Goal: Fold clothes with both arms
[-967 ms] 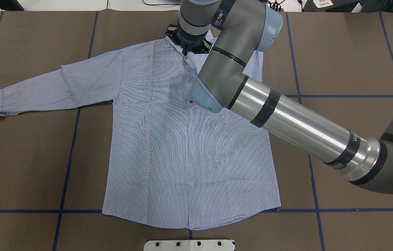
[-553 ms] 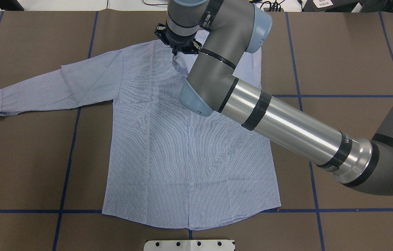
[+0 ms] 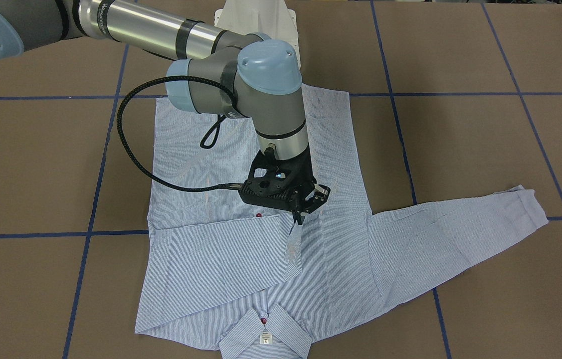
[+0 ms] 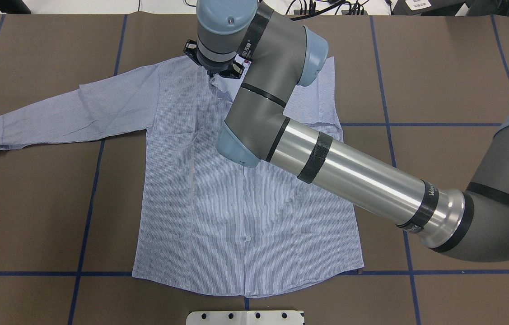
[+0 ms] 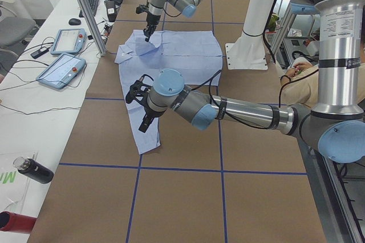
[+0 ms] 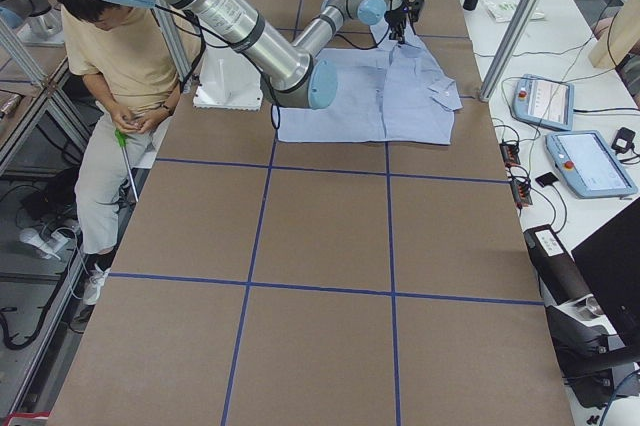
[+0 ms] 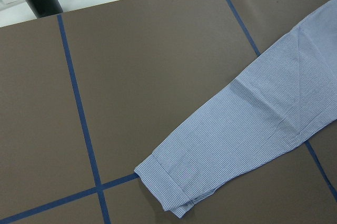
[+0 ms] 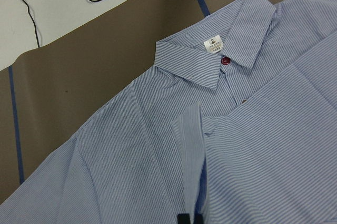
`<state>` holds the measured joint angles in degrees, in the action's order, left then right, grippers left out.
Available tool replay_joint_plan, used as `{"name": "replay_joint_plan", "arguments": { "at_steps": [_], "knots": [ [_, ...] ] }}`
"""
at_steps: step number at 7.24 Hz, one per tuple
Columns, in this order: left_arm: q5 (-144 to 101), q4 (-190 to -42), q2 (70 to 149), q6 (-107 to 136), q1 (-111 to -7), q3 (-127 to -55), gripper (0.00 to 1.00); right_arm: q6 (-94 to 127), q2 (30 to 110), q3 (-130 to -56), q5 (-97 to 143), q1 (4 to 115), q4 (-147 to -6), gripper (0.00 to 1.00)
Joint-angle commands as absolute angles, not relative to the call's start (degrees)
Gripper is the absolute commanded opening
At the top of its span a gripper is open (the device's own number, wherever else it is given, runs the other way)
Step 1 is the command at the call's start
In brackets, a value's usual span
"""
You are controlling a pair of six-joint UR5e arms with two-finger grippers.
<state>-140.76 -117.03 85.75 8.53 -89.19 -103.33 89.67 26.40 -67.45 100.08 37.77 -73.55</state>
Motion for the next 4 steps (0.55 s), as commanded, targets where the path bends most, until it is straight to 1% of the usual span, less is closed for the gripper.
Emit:
{"name": "replay_joint_plan", "arguments": {
  "at_steps": [1,2,3,4],
  "knots": [
    [-140.8,-118.03,85.78,8.52,-89.12,-102.83,1.0,91.3,24.45,-65.14,98.88,37.36,-72.86,1.0],
    [-140.71,-118.04,86.04,8.53,-87.9,-102.66,1.0,92.01,22.87,-64.08,98.88,37.18,-72.86,1.0],
    [-140.36,-118.12,88.22,8.61,-85.37,-100.83,0.99,93.07,22.24,-64.07,98.96,37.0,-72.86,1.0],
    [-140.27,-118.12,91.37,8.53,-83.95,-96.46,0.99,93.34,22.32,-64.33,99.05,37.0,-72.86,1.0]
  ]
}}
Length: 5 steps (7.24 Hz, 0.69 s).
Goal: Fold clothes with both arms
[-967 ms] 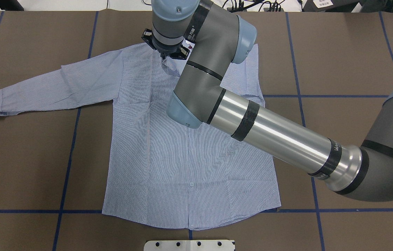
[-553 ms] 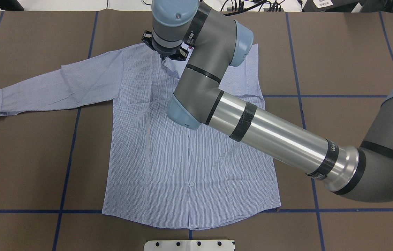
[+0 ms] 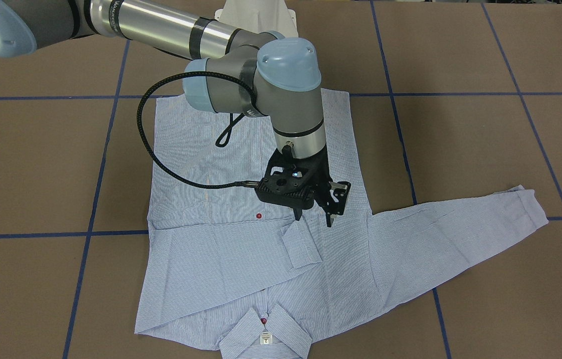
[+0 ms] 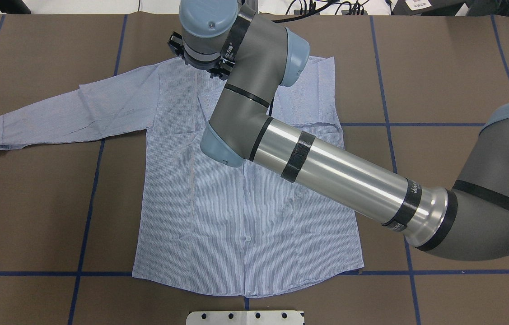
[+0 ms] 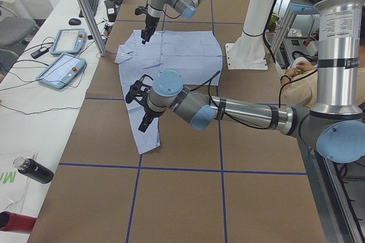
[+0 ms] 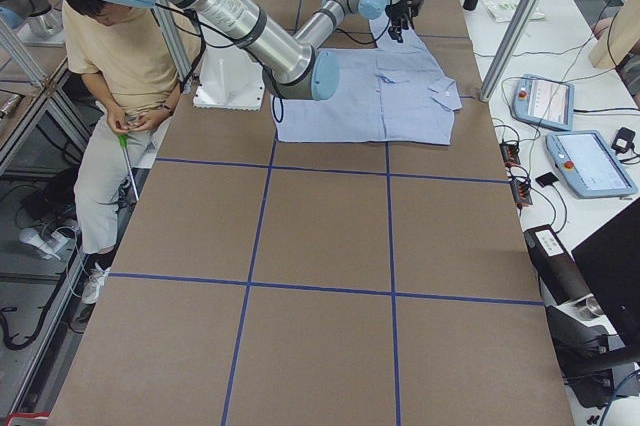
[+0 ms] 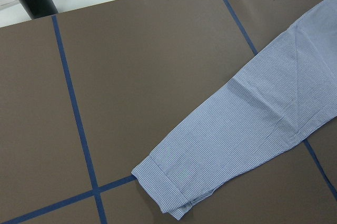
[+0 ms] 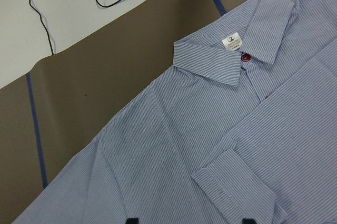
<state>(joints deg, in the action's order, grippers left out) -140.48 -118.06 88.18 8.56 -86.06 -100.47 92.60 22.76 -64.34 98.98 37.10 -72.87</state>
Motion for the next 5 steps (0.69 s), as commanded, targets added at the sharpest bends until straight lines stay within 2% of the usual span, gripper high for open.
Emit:
{"name": "replay_joint_plan", "arguments": {
  "at_steps": [1,3,5],
  "knots": [
    [-140.1,-118.21,94.1,8.44,-82.98,-91.98,1.0,93.6,22.67,-64.68,99.05,37.09,-72.95,1.0],
    [-140.01,-119.62,99.81,8.44,-80.17,-81.96,0.99,93.08,28.17,-69.92,99.93,37.96,-72.86,1.0],
    [-139.22,-122.15,102.29,10.61,-77.97,-73.96,0.99,92.37,31.63,-72.5,100.63,39.37,-72.86,1.0]
  ]
}}
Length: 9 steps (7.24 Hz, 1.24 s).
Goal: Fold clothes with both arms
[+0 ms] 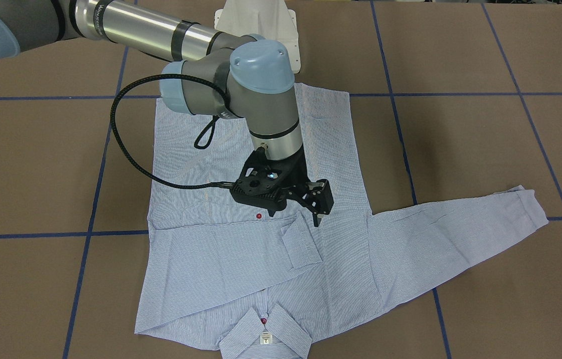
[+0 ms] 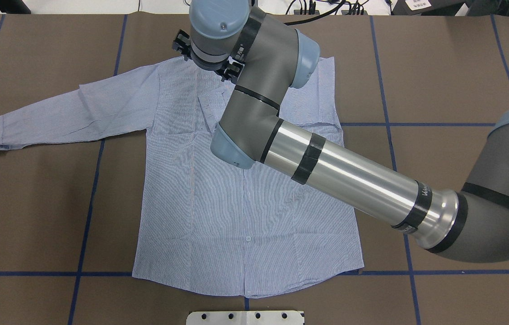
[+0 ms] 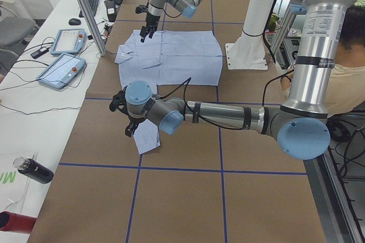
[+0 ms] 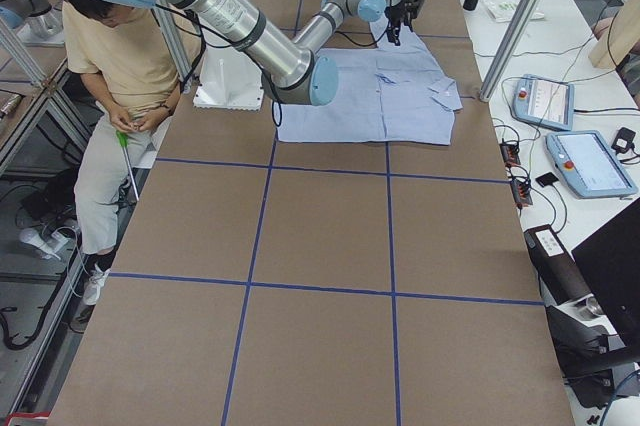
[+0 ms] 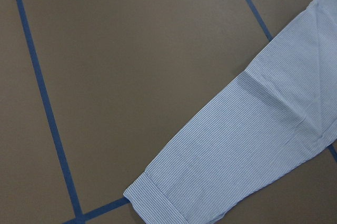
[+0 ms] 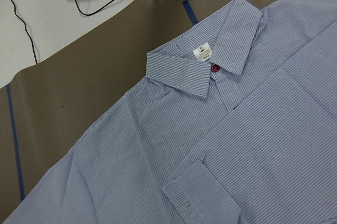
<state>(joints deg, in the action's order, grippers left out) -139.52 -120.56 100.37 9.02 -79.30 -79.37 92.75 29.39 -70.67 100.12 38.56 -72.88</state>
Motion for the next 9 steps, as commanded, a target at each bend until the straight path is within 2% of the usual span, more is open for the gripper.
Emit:
{"name": "replay_joint_plan", "arguments": {
  "at_steps": [1,2,4,5,6,8,9],
  "knots": [
    [-139.31,-123.12,104.31,13.77,-75.7,-69.39,0.97,92.37,31.81,-72.68,100.72,39.37,-72.77,1.0],
    [-139.74,-123.22,104.85,16.41,-75.41,-68.48,0.96,92.29,33.47,-74.51,100.81,39.46,-72.77,1.0],
    [-139.83,-126.01,103.55,25.45,-71.73,-67.77,0.94,91.15,39.71,-82.67,100.72,39.64,-72.77,1.0],
    [-139.92,-129.52,102.58,25.75,-71.72,-65.41,0.92,91.14,39.81,-82.88,100.72,39.55,-72.77,1.0],
    [-140.01,-130.51,101.26,26.01,-71.63,-65.04,0.88,91.06,40.25,-82.71,100.64,39.46,-72.77,1.0],
    [-139.92,-130.61,100.02,25.93,-71.63,-64.86,0.71,90.97,40.78,-82.79,100.72,39.38,-72.77,1.0],
    [-139.92,-130.61,100.11,26.01,-71.54,-64.86,0.66,90.97,40.78,-82.79,100.72,39.46,-72.69,1.0]
  ]
}}
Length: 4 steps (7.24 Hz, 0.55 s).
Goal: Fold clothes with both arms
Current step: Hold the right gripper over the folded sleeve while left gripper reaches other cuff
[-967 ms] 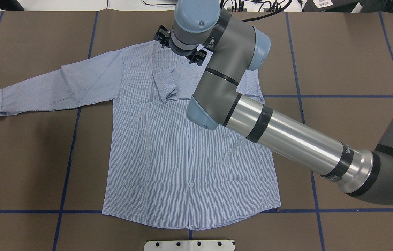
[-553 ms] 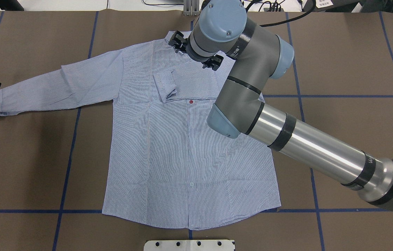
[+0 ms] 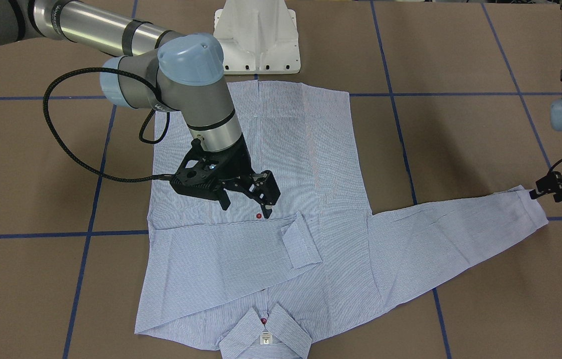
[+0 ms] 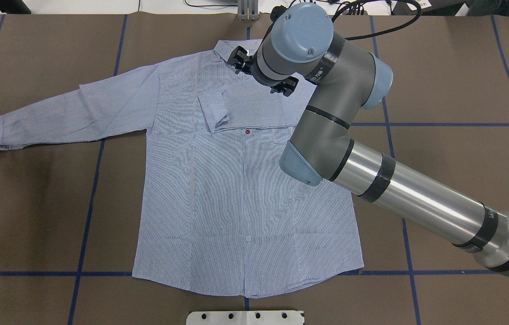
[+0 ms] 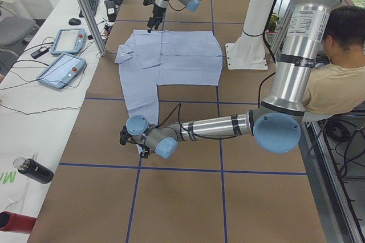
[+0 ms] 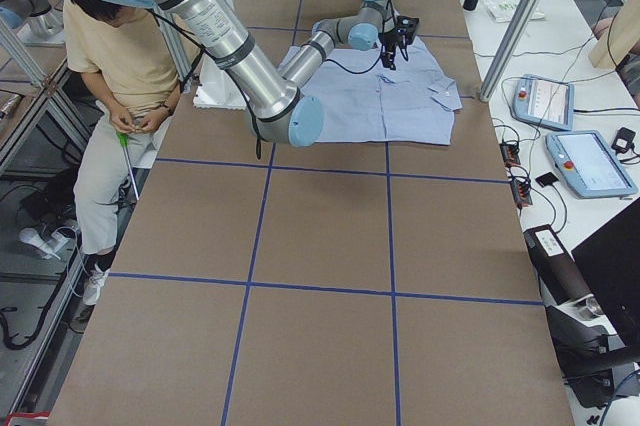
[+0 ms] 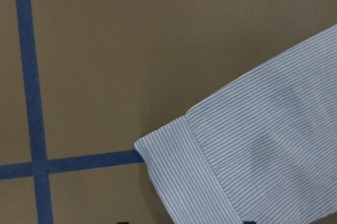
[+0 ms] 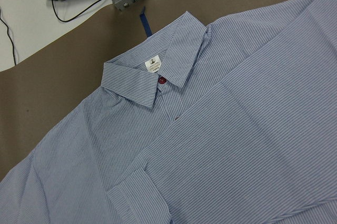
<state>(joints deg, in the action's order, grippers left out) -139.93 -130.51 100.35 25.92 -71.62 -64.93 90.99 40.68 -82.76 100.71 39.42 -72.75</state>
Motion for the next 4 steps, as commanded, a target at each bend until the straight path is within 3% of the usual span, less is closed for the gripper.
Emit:
{"name": "replay_joint_plan", "arguments": {
  "at_steps": [1,4],
  "knots": [
    [-139.92,-130.69,100.11,26.02,-71.46,-64.86,0.65,90.97,40.96,-82.88,100.64,39.38,-72.69,1.0],
    [-139.92,-132.01,100.46,26.02,-71.19,-64.69,0.65,91.05,41.39,-82.97,100.55,39.37,-72.69,1.0]
  ]
}}
